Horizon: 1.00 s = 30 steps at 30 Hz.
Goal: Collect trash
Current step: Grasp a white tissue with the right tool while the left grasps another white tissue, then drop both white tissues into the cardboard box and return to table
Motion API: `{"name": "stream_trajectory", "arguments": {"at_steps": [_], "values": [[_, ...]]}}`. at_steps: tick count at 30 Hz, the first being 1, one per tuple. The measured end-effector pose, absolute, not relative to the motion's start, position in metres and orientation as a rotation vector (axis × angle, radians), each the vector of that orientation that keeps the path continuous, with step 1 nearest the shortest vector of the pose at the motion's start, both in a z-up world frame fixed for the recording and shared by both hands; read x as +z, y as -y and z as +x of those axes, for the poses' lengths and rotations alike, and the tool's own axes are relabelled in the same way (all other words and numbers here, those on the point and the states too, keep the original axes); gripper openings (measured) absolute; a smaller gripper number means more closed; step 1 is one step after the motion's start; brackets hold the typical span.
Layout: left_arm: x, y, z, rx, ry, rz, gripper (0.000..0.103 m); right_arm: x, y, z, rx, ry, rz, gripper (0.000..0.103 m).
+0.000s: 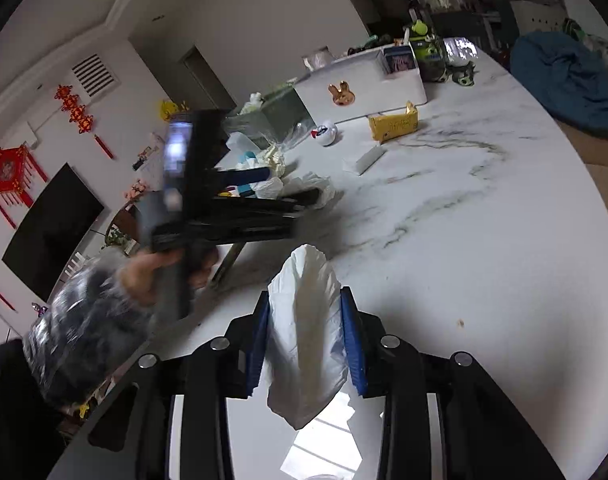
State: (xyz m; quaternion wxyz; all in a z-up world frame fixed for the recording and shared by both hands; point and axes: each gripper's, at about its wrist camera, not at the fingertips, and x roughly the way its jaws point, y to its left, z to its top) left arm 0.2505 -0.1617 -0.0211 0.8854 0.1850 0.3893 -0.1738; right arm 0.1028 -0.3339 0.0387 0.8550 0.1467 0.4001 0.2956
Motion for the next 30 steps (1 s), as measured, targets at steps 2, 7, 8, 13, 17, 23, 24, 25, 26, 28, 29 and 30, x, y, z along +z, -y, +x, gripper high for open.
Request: {"name": "stream_trajectory", "arguments": {"at_steps": [2, 7, 8, 13, 17, 23, 24, 25, 26, 28, 29, 30], "values": [[-0.031, 0.165, 0.255, -0.384, -0.844, 0.382, 0.05, 0.037, 0.335, 0.104, 0.613, -0.831, 0.325, 0.034], [-0.012, 0.151, 0.228, -0.363, -0.834, 0.301, 0.037, 0.041, 0.329, 0.098, 0.566, -0.792, 0.305, 0.034], [-0.001, 0.146, 0.211, -0.353, -0.806, 0.284, 0.037, 0.043, 0.327, 0.095, 0.56, -0.781, 0.296, 0.034], [0.035, 0.116, 0.118, -0.279, -0.723, 0.217, 0.037, 0.058, 0.301, 0.052, 0.615, -0.743, 0.272, 0.034], [0.045, 0.095, 0.037, -0.198, -0.688, 0.213, 0.037, 0.057, 0.273, -0.004, 0.68, -0.749, 0.232, 0.035], [0.012, 0.055, -0.083, -0.134, -0.78, 0.167, 0.038, 0.026, 0.23, -0.105, 0.796, -0.827, 0.172, 0.036], [0.0, 0.047, -0.104, -0.139, -0.812, 0.159, 0.038, 0.017, 0.223, -0.122, 0.817, -0.851, 0.147, 0.036], [-0.007, 0.043, -0.114, -0.146, -0.831, 0.155, 0.038, 0.005, 0.215, -0.137, 0.835, -0.886, 0.123, 0.036], [-0.017, 0.04, -0.125, -0.157, -0.857, 0.157, 0.038, -0.005, 0.211, -0.145, 0.846, -0.921, 0.115, 0.036], [-0.046, 0.037, -0.143, -0.192, -0.939, 0.191, 0.039, -0.029, 0.204, -0.157, 0.849, -0.996, 0.115, 0.036], [-0.057, 0.037, -0.144, -0.191, -0.969, 0.196, 0.039, -0.045, 0.2, -0.158, 0.843, -1.041, 0.119, 0.037], [-0.078, 0.037, -0.143, -0.205, -1.039, 0.198, 0.04, -0.062, 0.197, -0.156, 0.833, -1.079, 0.124, 0.038]]}}
